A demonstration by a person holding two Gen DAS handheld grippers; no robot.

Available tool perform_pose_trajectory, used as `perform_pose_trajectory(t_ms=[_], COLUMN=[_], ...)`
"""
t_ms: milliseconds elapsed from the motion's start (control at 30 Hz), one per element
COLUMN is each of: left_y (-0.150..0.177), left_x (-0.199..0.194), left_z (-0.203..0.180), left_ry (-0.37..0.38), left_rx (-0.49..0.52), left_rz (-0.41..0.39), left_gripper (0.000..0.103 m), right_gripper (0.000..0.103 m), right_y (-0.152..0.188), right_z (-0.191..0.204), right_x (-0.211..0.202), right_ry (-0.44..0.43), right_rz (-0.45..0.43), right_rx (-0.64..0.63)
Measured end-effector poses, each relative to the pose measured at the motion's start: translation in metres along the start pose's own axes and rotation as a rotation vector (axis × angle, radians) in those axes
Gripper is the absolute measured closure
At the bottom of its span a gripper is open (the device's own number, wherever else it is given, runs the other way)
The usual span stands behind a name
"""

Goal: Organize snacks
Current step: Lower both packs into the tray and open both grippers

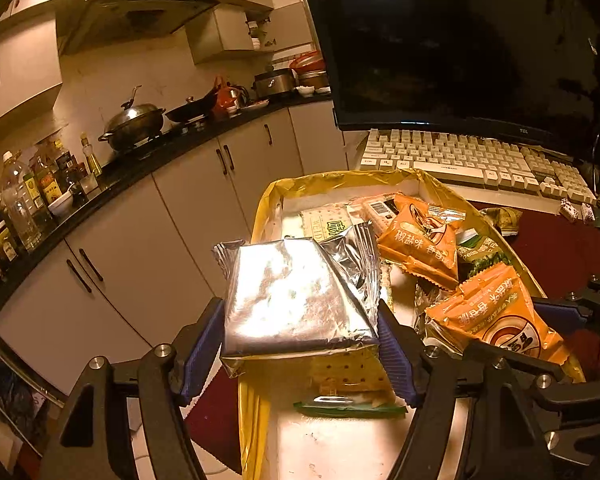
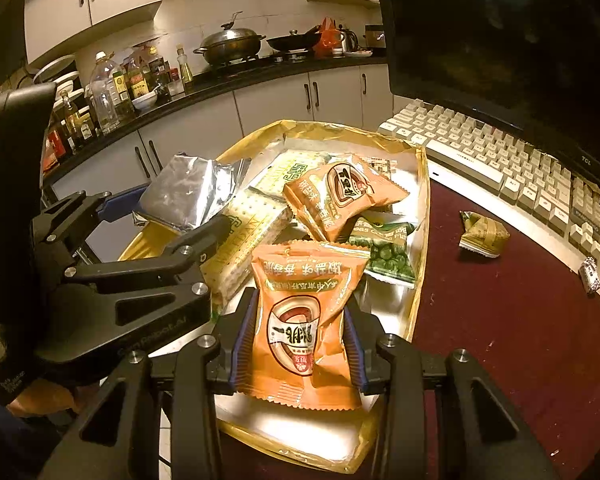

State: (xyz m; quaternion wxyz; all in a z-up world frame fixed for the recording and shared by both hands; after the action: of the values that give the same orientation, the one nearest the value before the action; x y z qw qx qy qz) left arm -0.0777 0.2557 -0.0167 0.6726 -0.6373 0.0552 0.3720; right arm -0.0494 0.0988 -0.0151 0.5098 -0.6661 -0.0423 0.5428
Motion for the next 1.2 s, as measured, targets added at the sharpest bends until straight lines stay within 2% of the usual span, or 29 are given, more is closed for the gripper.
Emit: perform_pose_trajectory(t_ms=[167,300,533,633,767,1000,1200], left_y=[-0.001,-0.003,-0.007,-0.011,-0.017,-0.024,-0.032], left_x=[0.000,0.000,-0.002,-0.007,-0.013,-0.018,-0.025], left_z=[0.003,0.004,-0.001,-0.004,-0.003,-0.003,-0.012], left_ry=[0.055,0.095,0.138,0.130,0.113,0.094,0.097], left_rx=[-0.040,-0.059,-0.083,-0.069,-0.064,-0.061,-0.037], left_rz=[0.011,0.021,0.042,0.025,0.002,-0.006,-0.025], left_gripper=[0.025,0.024,0.023,0.023,0.019,0.019,0.019], right_gripper=[0.060,0.048,0.045,0.043,0.034,0.034,0.034], right_y=[0.001,-0.001,-0.003,-0.002,-0.003,-0.004,-0.008], right_z=[0.003,0.004,-0.001,-0.004,-0.008,-0.015,-0.039], right_x=[-0.001,-0.009,-0.024,-0.031,-0.040,-0.054,-0.070], right_ry=[0.008,0.019,0.007,-0.003,-0.006,-0.014,-0.009], right_rz=[0.004,-0.027,-0.070,-0.091,-0.121,-0.168,-0.208], right_rx=[-0.014,-0.025,-0.003,0.014,0.033,0.055,0.124])
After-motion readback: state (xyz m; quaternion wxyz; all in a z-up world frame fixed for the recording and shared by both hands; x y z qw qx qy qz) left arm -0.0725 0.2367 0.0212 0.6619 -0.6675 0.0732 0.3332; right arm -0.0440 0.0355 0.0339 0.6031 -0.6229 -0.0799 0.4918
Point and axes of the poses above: each gripper's, at about its wrist camera, not at the fingertips, and x roughly the way its jaws point, z to its left, y to its underside, the point moved 8 cm from there along x, roughly the way its jaws point
